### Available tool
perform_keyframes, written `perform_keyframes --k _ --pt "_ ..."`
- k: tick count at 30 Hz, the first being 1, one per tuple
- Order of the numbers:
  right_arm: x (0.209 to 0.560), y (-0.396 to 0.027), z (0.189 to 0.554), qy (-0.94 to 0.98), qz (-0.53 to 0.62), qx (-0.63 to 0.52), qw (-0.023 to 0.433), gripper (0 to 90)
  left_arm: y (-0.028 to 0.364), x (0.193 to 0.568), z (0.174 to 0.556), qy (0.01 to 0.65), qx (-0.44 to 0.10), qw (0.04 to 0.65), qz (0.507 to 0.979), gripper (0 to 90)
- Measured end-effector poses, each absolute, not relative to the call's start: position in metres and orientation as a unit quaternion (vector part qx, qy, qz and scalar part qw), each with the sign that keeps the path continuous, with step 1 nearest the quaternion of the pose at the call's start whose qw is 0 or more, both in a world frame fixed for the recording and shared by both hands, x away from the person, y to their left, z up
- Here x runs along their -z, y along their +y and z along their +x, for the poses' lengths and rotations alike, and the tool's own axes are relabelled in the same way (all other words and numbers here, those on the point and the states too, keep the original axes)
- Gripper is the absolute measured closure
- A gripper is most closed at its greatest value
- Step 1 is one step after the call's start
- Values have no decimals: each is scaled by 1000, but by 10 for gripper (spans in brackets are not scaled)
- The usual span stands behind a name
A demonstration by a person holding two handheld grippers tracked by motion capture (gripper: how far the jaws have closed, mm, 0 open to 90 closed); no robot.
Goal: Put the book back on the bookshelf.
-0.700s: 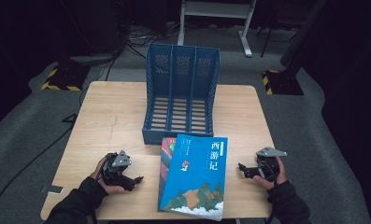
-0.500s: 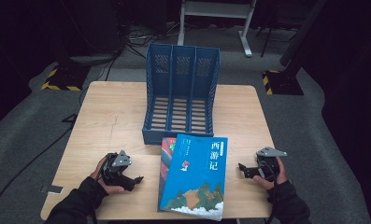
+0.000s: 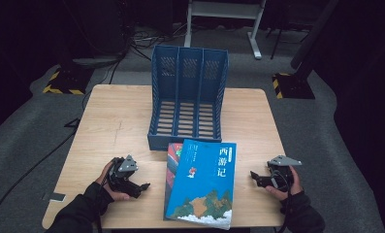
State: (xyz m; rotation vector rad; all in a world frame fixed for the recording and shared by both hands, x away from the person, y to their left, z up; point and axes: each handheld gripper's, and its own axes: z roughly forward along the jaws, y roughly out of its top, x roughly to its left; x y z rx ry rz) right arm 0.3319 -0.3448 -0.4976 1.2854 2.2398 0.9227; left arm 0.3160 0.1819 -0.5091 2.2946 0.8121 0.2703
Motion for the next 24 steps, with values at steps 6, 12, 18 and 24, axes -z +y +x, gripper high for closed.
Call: perform_keyframes --k 6,12,18,24 --pt "484 -345 323 800 448 -351 188 190 180 509 316 317 -104 337 881 7" --pt "456 -337 306 798 427 -375 202 215 179 506 316 320 -104 339 879 84" --pt "432 -329 292 796 403 -404 203 206 177 502 314 309 -101 332 885 160" --pt "412 -318 279 798 379 -422 204 205 174 498 314 302 -109 333 887 184"
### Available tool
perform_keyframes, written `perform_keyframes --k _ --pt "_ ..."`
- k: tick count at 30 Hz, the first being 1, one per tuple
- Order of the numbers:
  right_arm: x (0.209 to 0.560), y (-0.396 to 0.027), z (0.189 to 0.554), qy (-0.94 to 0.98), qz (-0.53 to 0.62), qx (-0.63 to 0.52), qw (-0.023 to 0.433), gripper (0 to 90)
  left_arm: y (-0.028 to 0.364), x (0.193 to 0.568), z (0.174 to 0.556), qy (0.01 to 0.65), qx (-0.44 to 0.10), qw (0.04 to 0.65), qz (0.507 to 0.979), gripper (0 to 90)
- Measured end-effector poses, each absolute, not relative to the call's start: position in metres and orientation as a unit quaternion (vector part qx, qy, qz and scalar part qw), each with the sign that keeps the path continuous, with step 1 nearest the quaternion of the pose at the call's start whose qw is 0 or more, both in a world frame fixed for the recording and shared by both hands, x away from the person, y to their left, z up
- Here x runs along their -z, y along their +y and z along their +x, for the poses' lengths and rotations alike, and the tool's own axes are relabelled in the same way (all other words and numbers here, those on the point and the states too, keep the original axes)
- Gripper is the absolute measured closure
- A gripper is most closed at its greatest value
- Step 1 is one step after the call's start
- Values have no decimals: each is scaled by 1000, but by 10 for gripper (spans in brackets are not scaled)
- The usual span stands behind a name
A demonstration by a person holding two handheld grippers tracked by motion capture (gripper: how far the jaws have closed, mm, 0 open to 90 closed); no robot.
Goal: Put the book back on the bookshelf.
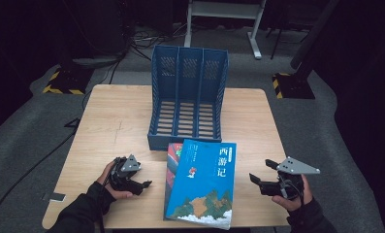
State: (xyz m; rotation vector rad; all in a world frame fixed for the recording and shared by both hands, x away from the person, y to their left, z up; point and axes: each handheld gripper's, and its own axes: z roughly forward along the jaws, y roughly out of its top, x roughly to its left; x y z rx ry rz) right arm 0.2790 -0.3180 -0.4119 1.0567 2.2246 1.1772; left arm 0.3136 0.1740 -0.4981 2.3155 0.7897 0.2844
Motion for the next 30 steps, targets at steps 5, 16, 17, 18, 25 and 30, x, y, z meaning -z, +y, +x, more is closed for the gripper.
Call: perform_keyframes --k 5,16,17,18,25,30 --pt "395 -305 269 800 358 -440 195 206 171 493 312 301 -116 336 885 205" --pt "382 -278 258 818 324 -442 175 205 163 485 307 292 -126 344 883 209" --pt "382 -276 257 819 321 -442 173 205 163 485 307 293 -127 342 884 208" --pt "382 -274 256 820 320 -443 171 205 163 485 307 295 -131 340 883 207" --pt "388 -260 254 835 306 -434 146 201 159 482 305 289 -131 346 883 209" --pt "401 -253 260 852 305 -408 116 179 158 482 304 283 -126 352 883 222"
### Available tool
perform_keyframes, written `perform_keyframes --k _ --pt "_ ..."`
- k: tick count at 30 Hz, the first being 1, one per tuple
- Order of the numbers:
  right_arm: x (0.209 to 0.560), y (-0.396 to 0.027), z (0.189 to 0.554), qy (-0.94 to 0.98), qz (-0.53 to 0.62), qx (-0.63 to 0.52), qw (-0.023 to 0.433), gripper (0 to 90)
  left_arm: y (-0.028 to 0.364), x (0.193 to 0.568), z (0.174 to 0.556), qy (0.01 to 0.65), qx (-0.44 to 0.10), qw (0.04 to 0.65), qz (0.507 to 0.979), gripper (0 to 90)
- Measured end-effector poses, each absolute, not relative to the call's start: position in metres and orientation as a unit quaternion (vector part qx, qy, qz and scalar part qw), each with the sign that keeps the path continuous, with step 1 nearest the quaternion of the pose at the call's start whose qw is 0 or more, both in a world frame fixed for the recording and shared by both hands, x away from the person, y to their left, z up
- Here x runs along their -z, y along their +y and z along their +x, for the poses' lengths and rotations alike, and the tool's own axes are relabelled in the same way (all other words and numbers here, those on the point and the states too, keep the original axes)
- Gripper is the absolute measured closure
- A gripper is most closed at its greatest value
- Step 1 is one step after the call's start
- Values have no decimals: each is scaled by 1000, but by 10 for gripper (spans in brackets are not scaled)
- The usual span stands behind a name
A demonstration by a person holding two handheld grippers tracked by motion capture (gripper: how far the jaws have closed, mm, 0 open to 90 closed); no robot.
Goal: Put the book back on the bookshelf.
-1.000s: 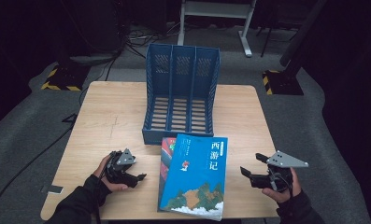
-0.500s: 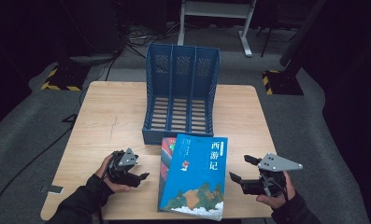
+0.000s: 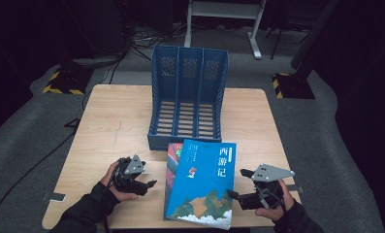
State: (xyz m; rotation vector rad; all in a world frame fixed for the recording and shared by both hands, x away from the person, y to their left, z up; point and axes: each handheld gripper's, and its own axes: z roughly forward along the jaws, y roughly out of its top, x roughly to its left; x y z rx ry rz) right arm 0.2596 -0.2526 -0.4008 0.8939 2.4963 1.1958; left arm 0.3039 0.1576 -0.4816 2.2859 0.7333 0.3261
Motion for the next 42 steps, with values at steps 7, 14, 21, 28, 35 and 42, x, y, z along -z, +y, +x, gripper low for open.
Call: perform_keyframes --k 7,14,21,28,35,42 --pt "412 -250 276 855 319 -406 44 118 156 481 304 279 -124 356 883 222" --pt "412 -247 283 864 309 -397 18 109 155 481 305 275 -129 356 884 223" --pt "408 -239 280 865 292 -405 57 143 150 480 304 266 -130 358 886 238" --pt "403 -240 285 853 284 -432 71 343 151 482 307 270 -122 361 884 239" --pt "408 -230 299 844 278 -458 37 538 151 482 308 271 -114 369 882 239" --pt "414 -218 304 840 264 -472 35 593 150 482 311 275 -111 374 879 256"
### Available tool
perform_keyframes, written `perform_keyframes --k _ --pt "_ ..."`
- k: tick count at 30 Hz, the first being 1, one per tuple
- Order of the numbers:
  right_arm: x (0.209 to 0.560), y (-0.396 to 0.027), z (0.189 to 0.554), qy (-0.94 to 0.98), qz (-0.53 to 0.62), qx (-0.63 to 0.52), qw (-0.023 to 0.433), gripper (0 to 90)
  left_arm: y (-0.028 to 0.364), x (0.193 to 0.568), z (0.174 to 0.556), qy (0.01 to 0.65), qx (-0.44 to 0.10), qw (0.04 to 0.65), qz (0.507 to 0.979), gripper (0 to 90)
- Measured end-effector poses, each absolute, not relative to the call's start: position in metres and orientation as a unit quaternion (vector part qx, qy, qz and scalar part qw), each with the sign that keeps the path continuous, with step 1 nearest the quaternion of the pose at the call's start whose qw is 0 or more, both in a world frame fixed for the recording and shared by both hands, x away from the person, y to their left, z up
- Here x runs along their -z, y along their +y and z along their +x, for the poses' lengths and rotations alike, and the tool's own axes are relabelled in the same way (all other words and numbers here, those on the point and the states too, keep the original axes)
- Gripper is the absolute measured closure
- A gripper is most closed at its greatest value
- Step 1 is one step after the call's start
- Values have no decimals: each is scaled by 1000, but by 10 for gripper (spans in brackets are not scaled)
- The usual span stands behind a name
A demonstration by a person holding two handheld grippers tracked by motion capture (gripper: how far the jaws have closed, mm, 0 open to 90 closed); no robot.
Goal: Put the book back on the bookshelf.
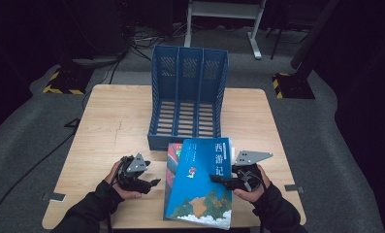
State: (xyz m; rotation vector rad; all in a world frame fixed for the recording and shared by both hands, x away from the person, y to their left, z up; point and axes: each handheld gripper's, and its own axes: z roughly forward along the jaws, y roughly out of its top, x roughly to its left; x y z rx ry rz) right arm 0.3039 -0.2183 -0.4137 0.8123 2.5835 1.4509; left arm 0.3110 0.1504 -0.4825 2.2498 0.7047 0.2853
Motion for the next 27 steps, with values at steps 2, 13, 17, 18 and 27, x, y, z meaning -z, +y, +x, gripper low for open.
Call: perform_keyframes --k 2,13,17,18,27 --pt "414 -217 305 839 262 -476 34 606 150 483 312 278 -111 377 877 264" --pt "417 -197 314 839 247 -484 30 653 152 489 320 292 -108 381 871 287" --pt "415 -188 316 843 240 -480 34 657 152 491 325 294 -105 382 870 292" --pt "415 -186 317 843 238 -481 32 658 152 492 325 294 -105 381 870 292" --pt "415 -168 322 847 228 -479 34 662 153 492 330 297 -114 387 865 308"
